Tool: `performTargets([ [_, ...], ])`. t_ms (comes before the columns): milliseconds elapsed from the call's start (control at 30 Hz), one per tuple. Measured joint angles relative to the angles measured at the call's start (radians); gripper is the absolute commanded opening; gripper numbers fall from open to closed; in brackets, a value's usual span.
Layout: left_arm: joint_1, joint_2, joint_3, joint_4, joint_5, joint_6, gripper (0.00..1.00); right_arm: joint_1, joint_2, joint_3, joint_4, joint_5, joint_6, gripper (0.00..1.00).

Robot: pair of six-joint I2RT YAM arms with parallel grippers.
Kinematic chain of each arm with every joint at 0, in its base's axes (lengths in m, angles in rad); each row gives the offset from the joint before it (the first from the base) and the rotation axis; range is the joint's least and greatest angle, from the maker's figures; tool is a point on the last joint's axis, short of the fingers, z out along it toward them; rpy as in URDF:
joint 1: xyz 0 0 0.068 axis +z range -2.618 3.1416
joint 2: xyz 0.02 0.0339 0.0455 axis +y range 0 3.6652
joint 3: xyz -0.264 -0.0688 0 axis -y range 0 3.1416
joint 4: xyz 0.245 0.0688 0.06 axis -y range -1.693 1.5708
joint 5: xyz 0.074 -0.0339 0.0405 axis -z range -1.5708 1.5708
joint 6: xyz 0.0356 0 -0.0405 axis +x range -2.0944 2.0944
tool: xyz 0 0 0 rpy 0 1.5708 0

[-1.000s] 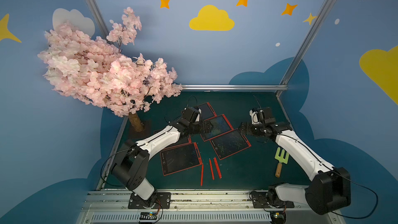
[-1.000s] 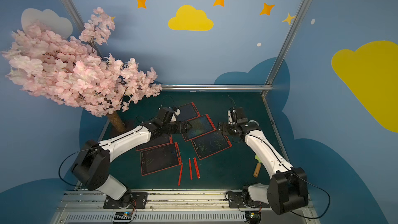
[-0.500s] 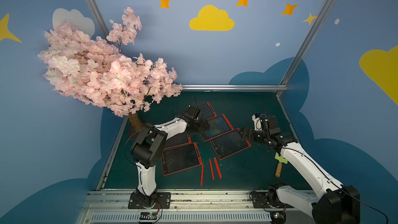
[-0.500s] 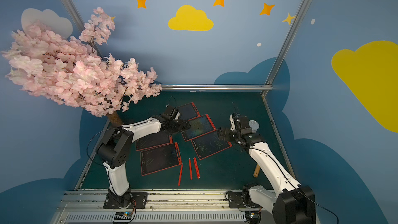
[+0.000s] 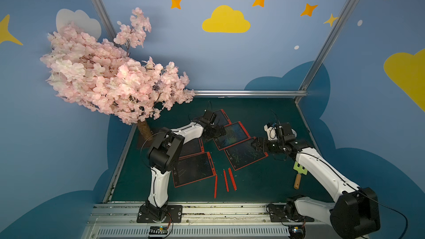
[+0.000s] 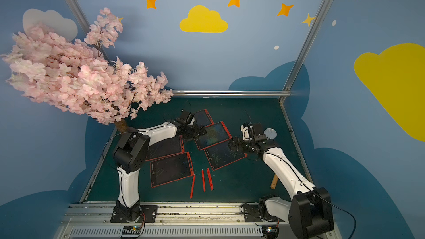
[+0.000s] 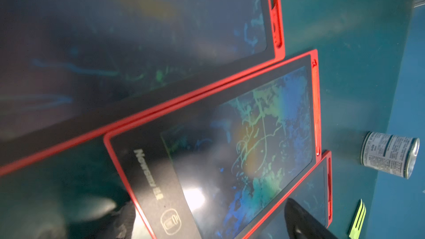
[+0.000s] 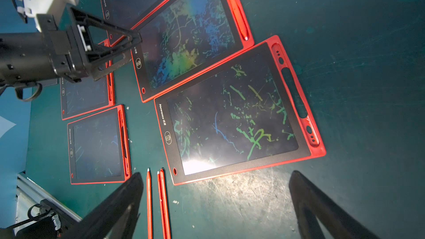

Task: Place the stylus back onto the writing tablet
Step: Move the writing tablet to the center of the board.

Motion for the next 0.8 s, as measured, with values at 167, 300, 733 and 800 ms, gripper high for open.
performTargets([
  [167, 0.004, 0.066, 0.089, 0.01, 0.022, 0.003, 1.0, 0.0, 0.002, 0.0, -0.016, 0.002, 0.029, 0.98],
  [300, 0.006, 0.119, 0.162, 0.021, 0.038, 0.003, 1.0, 0.0, 0.027, 0.0, -0.041, 0.012, 0.058, 0.98],
  [733, 0.006, 0.262, 0.363, 0.04, 0.1, 0.006, 1.0, -0.162, 0.107, 0.014, -0.086, -0.024, 0.082, 0.98],
  [800, 0.006, 0.28, 0.389, 0.043, 0.105, 0.005, 1.0, -0.205, 0.125, 0.013, -0.074, -0.051, 0.083, 0.98],
])
